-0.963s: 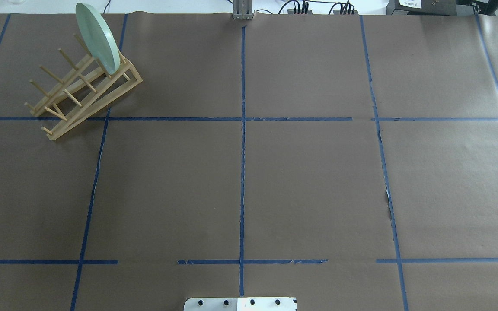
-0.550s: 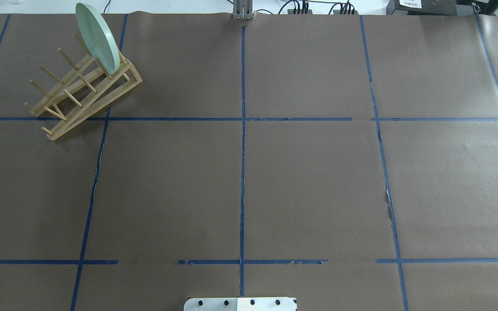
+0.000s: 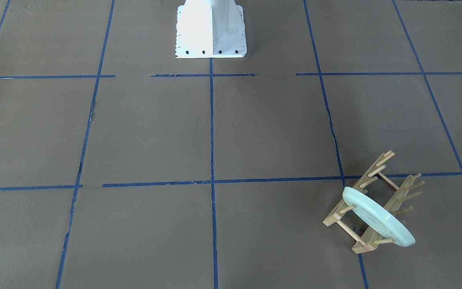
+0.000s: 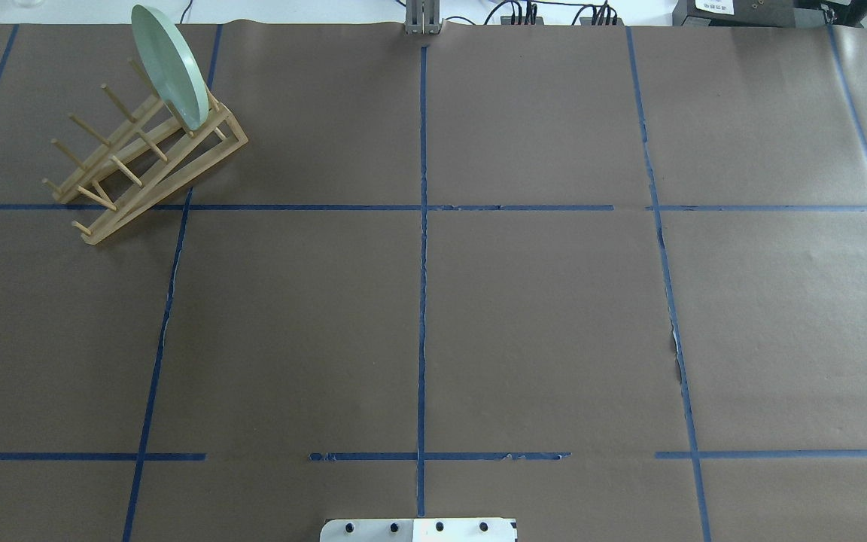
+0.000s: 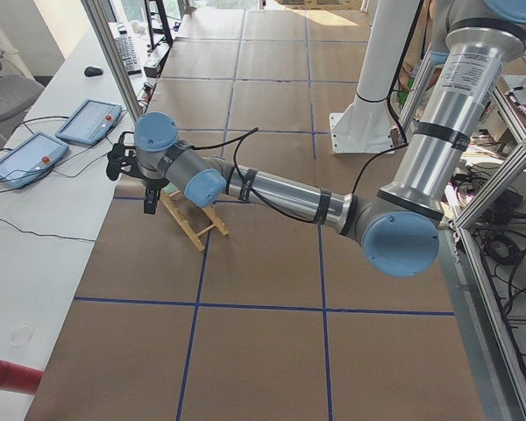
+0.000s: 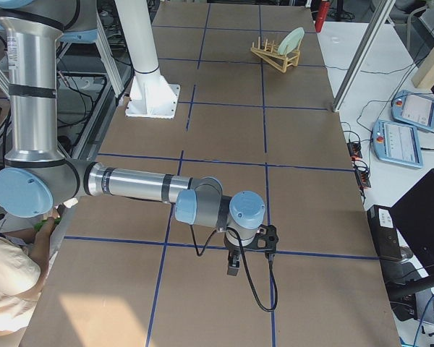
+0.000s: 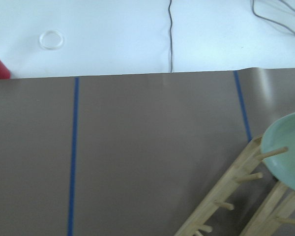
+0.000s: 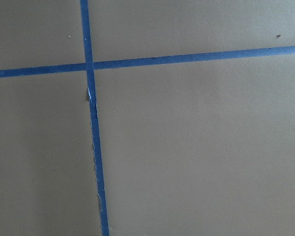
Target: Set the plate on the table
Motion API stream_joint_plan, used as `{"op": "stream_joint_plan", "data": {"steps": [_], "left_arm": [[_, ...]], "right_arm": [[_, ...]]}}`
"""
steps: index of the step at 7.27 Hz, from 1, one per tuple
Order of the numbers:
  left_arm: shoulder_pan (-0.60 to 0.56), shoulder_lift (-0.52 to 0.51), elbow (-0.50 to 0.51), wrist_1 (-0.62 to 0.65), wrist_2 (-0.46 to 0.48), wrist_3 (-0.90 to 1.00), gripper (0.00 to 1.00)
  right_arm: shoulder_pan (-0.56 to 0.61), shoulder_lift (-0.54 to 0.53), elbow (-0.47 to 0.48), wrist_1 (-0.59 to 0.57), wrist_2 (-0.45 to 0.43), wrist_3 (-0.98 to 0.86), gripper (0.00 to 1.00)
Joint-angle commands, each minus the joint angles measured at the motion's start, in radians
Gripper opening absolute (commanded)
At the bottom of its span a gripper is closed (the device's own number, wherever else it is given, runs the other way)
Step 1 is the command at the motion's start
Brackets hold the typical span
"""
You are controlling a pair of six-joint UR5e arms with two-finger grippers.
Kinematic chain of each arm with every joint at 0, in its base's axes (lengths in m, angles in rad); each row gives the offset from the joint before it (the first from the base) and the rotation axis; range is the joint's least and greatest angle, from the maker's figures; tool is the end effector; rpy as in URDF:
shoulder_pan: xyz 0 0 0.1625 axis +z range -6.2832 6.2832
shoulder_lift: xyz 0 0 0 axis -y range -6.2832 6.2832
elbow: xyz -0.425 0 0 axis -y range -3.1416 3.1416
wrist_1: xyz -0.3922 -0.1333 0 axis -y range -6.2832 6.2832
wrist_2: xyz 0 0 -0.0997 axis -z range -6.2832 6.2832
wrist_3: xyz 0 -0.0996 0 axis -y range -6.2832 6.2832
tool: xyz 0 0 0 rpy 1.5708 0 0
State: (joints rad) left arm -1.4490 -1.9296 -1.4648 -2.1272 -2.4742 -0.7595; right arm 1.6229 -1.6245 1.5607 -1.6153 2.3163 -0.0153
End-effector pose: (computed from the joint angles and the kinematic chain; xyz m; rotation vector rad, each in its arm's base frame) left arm 0.0234 -0.6443 0.4327 0.3155 1.0869 -0.2032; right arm 0.0896 -0.4557 0.6954 -0.0781 -0.7480 0.0754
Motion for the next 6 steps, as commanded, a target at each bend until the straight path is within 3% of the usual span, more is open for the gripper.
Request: {"op": "stream_joint_plan", "data": {"steps": [1,2,4,5,6], "left_arm": [[0.093,-0.075,0.15,-0.407,0.01,-0.536,1.0],[0.105,-0.091,0.179,-0.507,0.074,-0.727,1.0],[0.232,-0.145,0.236,-0.675,0.318,-1.116,1.0],[0.289,-0.185,0.271,-0.689,0.389,-1.206,1.0],[0.306,-0.19,0.282,-0.688,0.396,-1.23,0.96]], "right_arm": [[0.0,0.0,0.001,0.0,0.0,0.0,1.0],[0.0,0.0,-0.001,0.0,0.0,0.0,1.0],[0.0,0.0,0.001,0.0,0.0,0.0,1.0],[0.0,0.0,-0.001,0.0,0.0,0.0,1.0],[0.0,0.0,0.001,0.0,0.0,0.0,1.0]]}}
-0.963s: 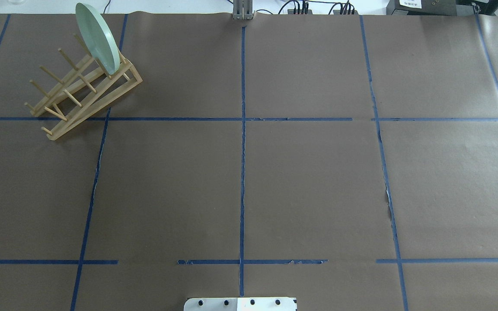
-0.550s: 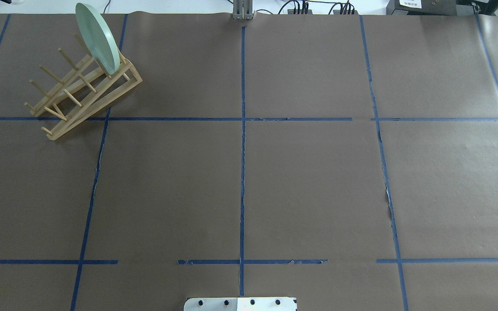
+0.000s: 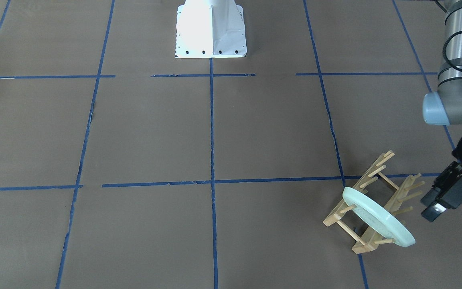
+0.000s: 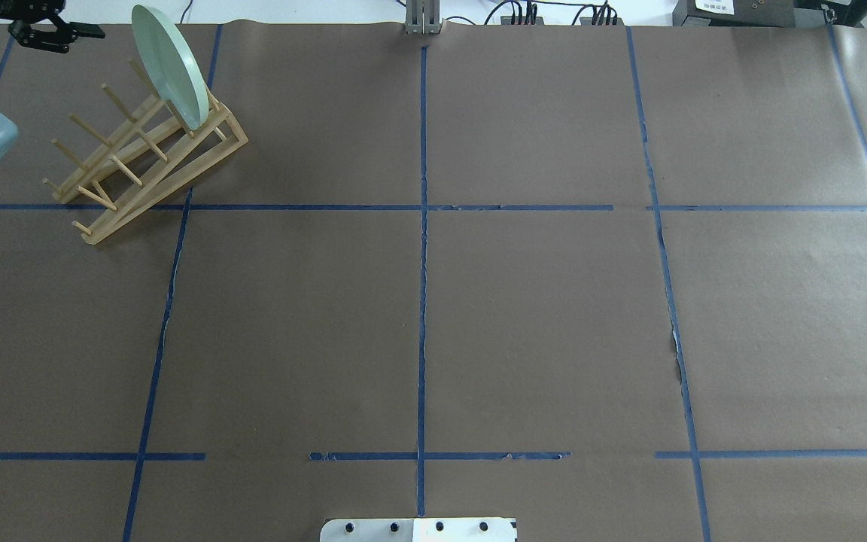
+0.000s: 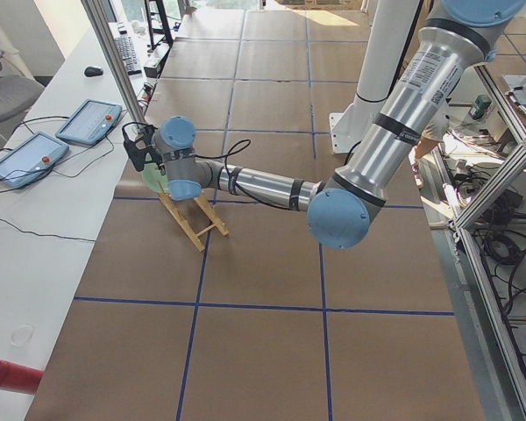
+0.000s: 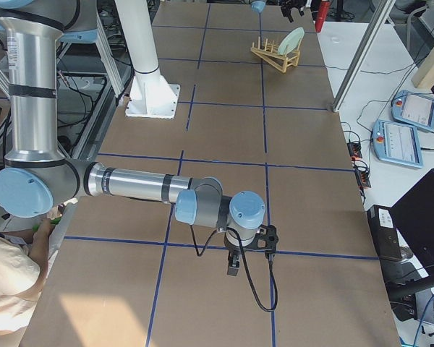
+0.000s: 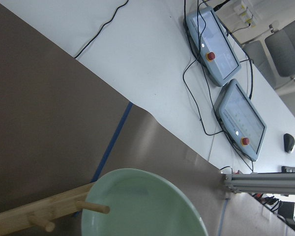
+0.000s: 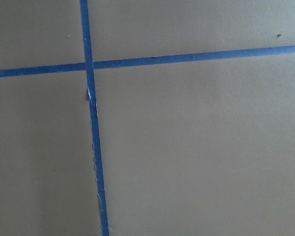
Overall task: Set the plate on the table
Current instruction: 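Reach the left gripper to the pale green plate's rim and grasp it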
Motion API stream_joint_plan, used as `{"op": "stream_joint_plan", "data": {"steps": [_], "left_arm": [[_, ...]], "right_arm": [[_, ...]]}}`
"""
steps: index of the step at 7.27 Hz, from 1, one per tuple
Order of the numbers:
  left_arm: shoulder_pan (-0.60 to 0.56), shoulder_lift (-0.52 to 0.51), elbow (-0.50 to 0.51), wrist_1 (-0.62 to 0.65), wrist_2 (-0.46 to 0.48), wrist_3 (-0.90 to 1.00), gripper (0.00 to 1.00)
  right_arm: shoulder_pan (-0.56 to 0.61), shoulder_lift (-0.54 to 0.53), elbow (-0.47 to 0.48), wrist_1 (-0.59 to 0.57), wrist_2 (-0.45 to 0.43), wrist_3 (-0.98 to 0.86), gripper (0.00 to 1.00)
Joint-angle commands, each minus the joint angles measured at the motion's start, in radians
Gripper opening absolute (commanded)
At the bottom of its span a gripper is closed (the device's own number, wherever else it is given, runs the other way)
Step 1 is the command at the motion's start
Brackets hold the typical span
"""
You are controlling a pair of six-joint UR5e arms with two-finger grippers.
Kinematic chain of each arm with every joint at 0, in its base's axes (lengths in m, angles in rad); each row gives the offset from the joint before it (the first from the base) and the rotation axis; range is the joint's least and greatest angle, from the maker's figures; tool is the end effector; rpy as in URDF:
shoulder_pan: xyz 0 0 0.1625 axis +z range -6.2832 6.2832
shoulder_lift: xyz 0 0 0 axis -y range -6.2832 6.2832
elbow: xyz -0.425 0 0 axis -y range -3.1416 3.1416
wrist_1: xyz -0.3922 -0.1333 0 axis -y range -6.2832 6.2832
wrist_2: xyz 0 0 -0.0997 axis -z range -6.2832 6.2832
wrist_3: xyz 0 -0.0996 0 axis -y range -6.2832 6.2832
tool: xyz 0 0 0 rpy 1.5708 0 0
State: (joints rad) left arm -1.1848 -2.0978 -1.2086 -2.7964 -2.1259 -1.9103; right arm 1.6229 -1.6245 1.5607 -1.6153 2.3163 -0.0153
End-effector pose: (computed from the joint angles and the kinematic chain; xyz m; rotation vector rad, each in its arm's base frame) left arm 0.1894 -0.6806 0.3826 0.1378 1.4693 -0.8682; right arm 0.0896 -0.4557 0.6954 -0.0781 -0.7480 0.0754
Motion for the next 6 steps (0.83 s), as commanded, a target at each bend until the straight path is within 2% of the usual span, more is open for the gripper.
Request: {"op": "stream_joint_plan", "data": {"steps": [1,2,3,4,5,6], "left_arm": [[0.047,-0.024,0.047,-0.017,0.049,-0.085,0.89],[0.047,-0.03,0.05,-0.015,0.052,-0.087,0.82],[0.047,-0.031,0.05,-0.015,0.053,-0.088,0.68],[0.047,-0.03,0.05,-0.015,0.052,-0.087,0.27],[0.047,-0.03,0.046,-0.015,0.05,-0.082,0.0],[0.045,-0.03,0.043,-0.015,0.049,-0.076,0.0]], "right_arm": [[0.0,0.0,-0.001,0.0,0.0,0.0,1.0],[0.0,0.0,0.001,0.0,0.0,0.0,1.0],[0.0,0.0,0.001,0.0,0.0,0.0,1.0],[0.0,0.0,0.001,0.0,0.0,0.0,1.0],[0.0,0.0,0.001,0.0,0.0,0.0,1.0],[0.0,0.0,0.001,0.0,0.0,0.0,1.0]]}}
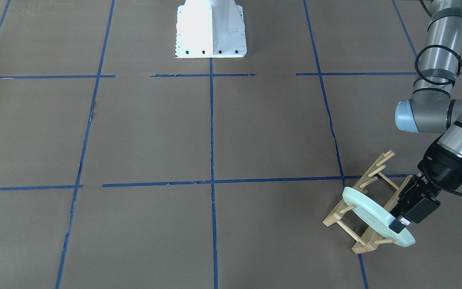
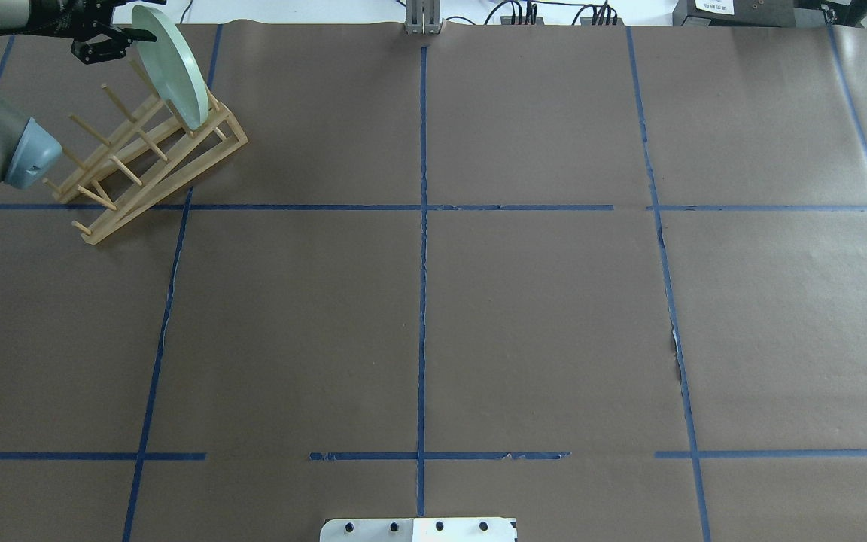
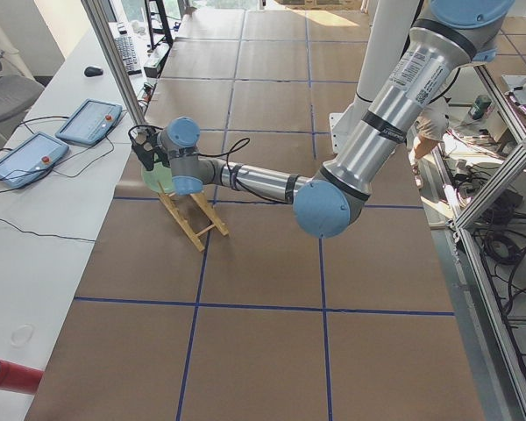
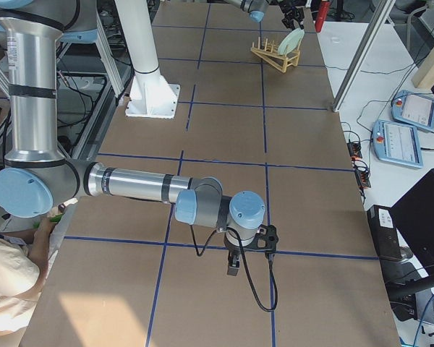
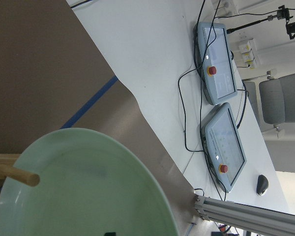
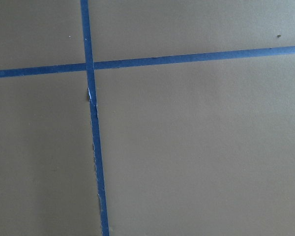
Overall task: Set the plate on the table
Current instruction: 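Reach the left gripper to the pale green plate's rim and grasp it, then lift the plate upward out of the wooden rack with the left gripper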
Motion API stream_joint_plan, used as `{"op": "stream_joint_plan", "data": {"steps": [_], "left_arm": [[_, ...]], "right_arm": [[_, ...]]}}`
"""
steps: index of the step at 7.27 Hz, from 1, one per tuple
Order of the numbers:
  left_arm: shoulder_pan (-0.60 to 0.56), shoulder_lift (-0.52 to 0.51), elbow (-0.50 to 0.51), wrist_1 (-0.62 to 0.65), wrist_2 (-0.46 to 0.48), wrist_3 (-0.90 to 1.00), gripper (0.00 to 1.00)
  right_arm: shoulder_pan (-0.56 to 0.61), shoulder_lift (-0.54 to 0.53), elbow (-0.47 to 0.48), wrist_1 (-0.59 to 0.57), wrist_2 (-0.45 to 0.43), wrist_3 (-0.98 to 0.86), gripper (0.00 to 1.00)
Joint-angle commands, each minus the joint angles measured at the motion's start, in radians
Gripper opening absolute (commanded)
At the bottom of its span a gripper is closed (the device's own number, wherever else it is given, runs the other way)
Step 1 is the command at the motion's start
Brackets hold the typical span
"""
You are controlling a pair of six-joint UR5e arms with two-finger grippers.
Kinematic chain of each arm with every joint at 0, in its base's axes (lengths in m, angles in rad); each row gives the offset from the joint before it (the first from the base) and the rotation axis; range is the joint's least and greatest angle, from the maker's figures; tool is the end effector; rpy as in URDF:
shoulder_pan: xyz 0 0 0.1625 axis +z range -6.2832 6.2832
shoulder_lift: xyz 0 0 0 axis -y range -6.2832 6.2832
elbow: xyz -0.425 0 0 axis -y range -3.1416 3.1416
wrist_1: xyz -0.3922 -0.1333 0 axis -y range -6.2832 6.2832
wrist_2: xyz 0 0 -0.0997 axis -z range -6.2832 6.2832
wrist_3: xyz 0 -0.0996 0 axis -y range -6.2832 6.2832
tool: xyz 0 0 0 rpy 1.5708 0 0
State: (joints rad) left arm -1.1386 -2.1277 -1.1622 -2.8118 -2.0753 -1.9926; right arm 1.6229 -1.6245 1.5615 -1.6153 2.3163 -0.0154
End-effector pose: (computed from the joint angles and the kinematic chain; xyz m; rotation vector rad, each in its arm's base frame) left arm 0.2227 -0.6861 0.3830 0.0863 1.4767 -0.9342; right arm 0.0896 -0.4558 0.6950 -0.0773 -0.7479 0.0750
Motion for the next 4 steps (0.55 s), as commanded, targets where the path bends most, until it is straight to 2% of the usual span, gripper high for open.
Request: {"op": "stream_joint_plan", "data": {"steps": [1,2,3,4], "left_arm": [[-0.012,0.002,-0.02,0.0,-0.009,0.006,0.0],[-0.036,0.005,-0.048,0.003,-0.032,0.003,0.0],[-0.083,0.009,-0.088,0.006,-0.101,0.0,0.0],[-0.14,0.008,-0.155,0.079,-0.174,-0.003,0.0]], "right_arm": [[0.0,0.0,0.0,0.0,0.0,0.0,1.0],[0.0,0.0,0.0,0.0,0.0,0.0,1.0],[0.0,0.0,0.0,0.0,0.0,0.0,1.0],[0.0,0.0,0.0,0.0,0.0,0.0,1.0]]}}
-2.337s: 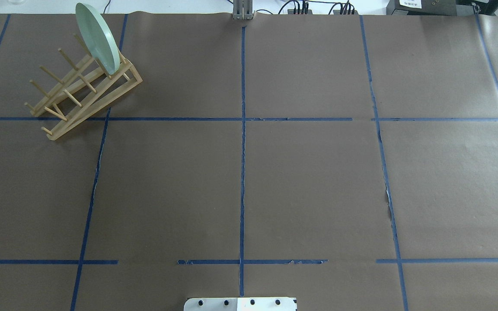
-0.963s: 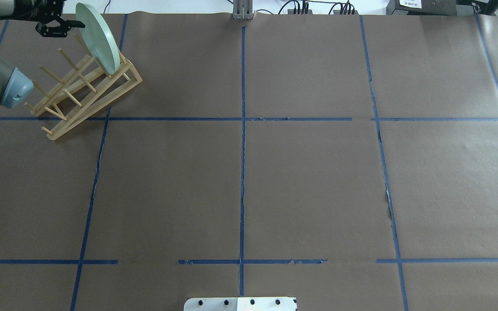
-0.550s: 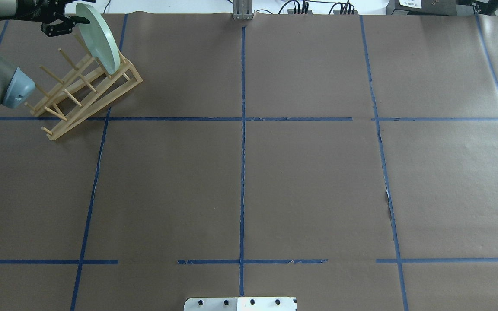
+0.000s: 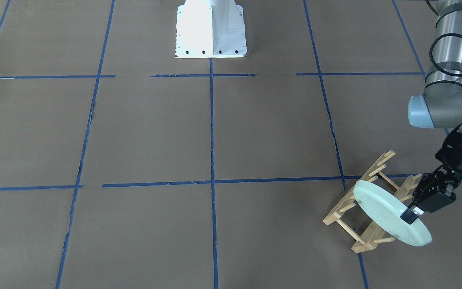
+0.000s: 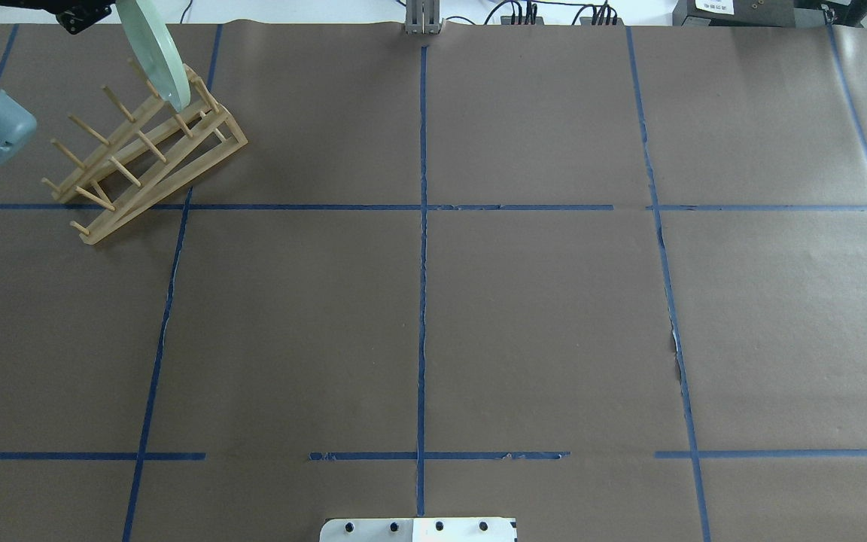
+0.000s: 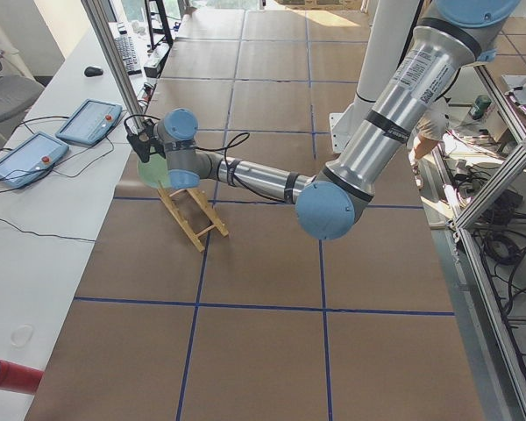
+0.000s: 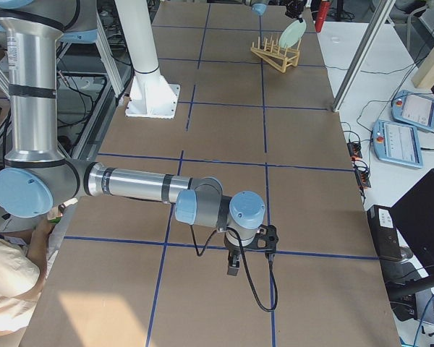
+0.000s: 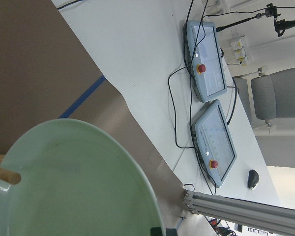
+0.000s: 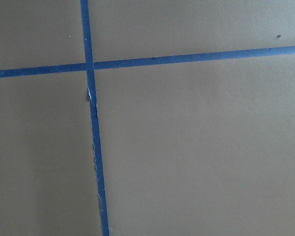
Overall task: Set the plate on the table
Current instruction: 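Lift the plate upward out of the wooden rack with the left gripper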
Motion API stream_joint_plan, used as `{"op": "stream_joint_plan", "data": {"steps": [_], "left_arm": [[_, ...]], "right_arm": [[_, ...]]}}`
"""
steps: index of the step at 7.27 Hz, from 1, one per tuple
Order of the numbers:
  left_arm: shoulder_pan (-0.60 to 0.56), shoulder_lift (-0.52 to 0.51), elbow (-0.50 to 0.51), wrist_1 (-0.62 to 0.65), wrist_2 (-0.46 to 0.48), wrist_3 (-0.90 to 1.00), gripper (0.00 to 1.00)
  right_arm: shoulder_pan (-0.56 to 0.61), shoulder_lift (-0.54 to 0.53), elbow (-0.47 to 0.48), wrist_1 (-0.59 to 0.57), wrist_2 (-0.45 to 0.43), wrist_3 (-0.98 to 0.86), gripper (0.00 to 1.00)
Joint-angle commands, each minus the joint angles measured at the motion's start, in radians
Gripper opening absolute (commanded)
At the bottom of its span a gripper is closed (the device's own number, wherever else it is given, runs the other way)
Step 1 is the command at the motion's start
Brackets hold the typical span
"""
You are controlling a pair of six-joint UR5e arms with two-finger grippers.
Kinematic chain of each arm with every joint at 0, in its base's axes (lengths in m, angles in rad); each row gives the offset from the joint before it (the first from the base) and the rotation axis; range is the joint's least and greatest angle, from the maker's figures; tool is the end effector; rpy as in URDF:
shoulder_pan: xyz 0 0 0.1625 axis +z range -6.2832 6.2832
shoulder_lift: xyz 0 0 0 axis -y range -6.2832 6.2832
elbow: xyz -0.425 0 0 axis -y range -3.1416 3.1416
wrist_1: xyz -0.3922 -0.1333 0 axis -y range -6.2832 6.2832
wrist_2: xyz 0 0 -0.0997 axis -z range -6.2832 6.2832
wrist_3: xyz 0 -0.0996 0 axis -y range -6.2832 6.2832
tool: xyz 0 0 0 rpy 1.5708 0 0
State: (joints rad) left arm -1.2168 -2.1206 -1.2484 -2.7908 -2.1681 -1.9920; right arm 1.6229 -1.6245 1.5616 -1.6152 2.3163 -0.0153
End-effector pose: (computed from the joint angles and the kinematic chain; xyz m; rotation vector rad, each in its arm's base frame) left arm 0.1695 -0.6817 0.3476 0.0959 1.5309 -0.8928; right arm 0.0896 -0.4559 0.6950 -0.0771 -0.7479 0.0751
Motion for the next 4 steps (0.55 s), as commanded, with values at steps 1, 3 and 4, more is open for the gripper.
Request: {"op": "stream_joint_plan", "data": {"steps": [1,3,4], "left_arm": [[-0.084,-0.005,-0.144,0.147,-0.099,-0.01,0.0],[-0.061,-0.063,-0.253,0.346,-0.12,-0.071,0.0],[-0.006,-0.111,-0.302,0.487,-0.121,-0.07,0.0]], "right_arm": [[0.0,0.0,0.0,0.0,0.0,0.0,1.0],[0.0,0.0,0.0,0.0,0.0,0.0,1.0],[0.0,0.0,0.0,0.0,0.0,0.0,1.0]]}}
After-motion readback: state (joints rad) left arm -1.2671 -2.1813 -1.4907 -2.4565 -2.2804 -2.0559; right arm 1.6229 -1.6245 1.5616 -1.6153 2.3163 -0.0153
